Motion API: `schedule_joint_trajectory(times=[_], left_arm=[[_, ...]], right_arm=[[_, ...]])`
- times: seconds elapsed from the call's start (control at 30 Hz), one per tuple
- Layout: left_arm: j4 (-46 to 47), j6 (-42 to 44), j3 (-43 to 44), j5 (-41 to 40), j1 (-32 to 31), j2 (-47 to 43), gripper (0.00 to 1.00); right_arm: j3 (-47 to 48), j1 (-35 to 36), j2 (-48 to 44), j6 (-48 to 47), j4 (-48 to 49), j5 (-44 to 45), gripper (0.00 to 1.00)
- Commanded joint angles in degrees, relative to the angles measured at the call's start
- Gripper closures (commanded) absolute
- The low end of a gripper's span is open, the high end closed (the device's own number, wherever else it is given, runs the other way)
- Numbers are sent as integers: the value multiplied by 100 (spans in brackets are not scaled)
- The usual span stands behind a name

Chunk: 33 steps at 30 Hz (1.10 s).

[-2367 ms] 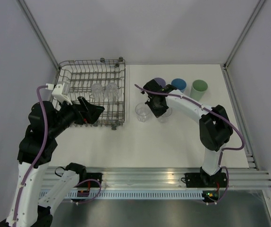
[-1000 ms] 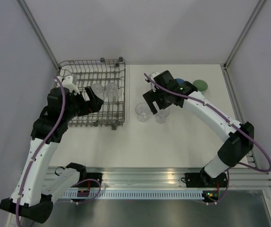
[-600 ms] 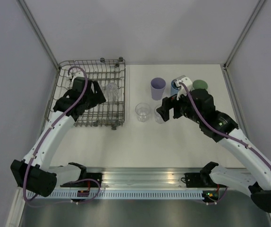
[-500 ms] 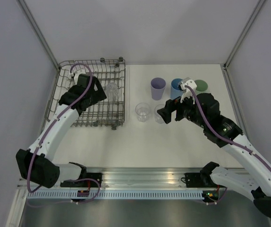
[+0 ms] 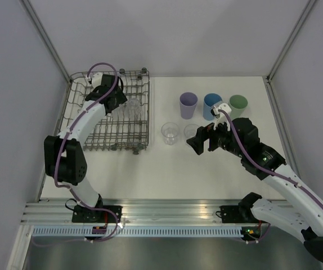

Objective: Unload the cups from the dish rack

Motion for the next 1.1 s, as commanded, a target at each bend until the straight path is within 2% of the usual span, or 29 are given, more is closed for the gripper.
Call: schedule_joint_trajectory(times=[0.0,0.13,0.53,0.67,0.73,0.9,1.03,1.07], left_arm=[[384,-307,559,22,66,466,0],[340,-369,972,-109,102,1098,0],[173,35,1517,-118,216,2048,1],[138,88,1597,-118,216,2189,7],[137,106,1597,-127,216,2207,16],[85,79,1545,-118,216,2172,27],[76,53,1448,-162,216,1953,58],[76,62,1439,-171,216,1909,60]], right_arm=[[-76,-23,-181,124,364,-187,2],[-207,-23,-155,186,496,-389,2],[-357,-23,12,168,716,-573,2],[-392,-23,65,168,777,-653,2],[-401,-23,65,159,786,-679,2],[-436,-23,12,98,804,-758,2],[-419,-23,-5,63,769,-679,2],[-419,-23,-5,63,769,-688,2]])
